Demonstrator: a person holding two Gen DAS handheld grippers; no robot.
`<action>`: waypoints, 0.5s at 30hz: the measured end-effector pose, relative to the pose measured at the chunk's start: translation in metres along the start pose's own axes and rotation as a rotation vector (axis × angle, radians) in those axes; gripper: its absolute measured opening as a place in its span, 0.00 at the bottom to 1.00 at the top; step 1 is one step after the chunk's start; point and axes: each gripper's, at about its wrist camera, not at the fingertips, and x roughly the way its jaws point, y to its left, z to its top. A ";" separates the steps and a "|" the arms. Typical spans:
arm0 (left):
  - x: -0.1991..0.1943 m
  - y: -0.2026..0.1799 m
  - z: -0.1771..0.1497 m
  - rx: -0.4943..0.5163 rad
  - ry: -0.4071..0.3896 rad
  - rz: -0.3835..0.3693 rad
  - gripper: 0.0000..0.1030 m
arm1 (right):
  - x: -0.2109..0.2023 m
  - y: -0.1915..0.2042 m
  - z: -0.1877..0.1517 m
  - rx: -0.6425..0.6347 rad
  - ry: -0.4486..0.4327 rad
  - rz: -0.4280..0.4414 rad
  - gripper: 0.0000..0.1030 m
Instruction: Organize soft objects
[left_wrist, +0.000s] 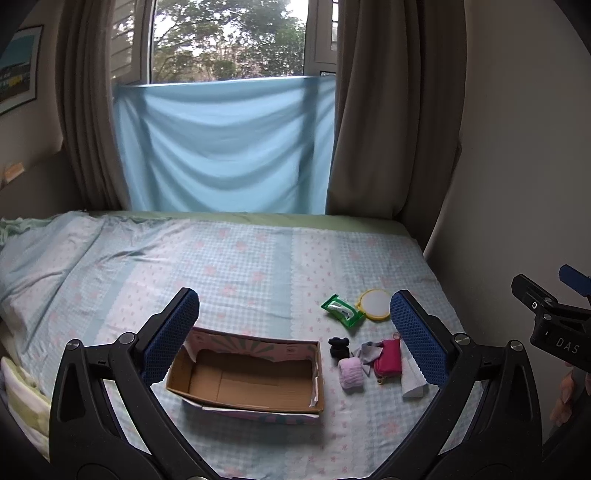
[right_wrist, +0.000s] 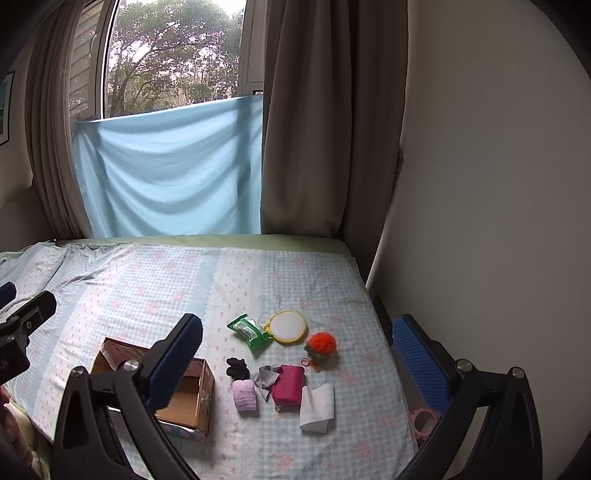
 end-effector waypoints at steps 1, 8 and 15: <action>0.000 0.000 0.000 0.000 0.000 0.001 1.00 | -0.001 0.001 0.000 0.000 0.000 -0.001 1.00; 0.001 0.000 0.000 0.006 -0.001 -0.004 1.00 | -0.001 0.001 -0.001 -0.001 -0.003 -0.002 1.00; 0.002 -0.002 0.000 0.016 -0.004 -0.005 1.00 | 0.000 0.001 -0.001 -0.001 -0.002 -0.003 1.00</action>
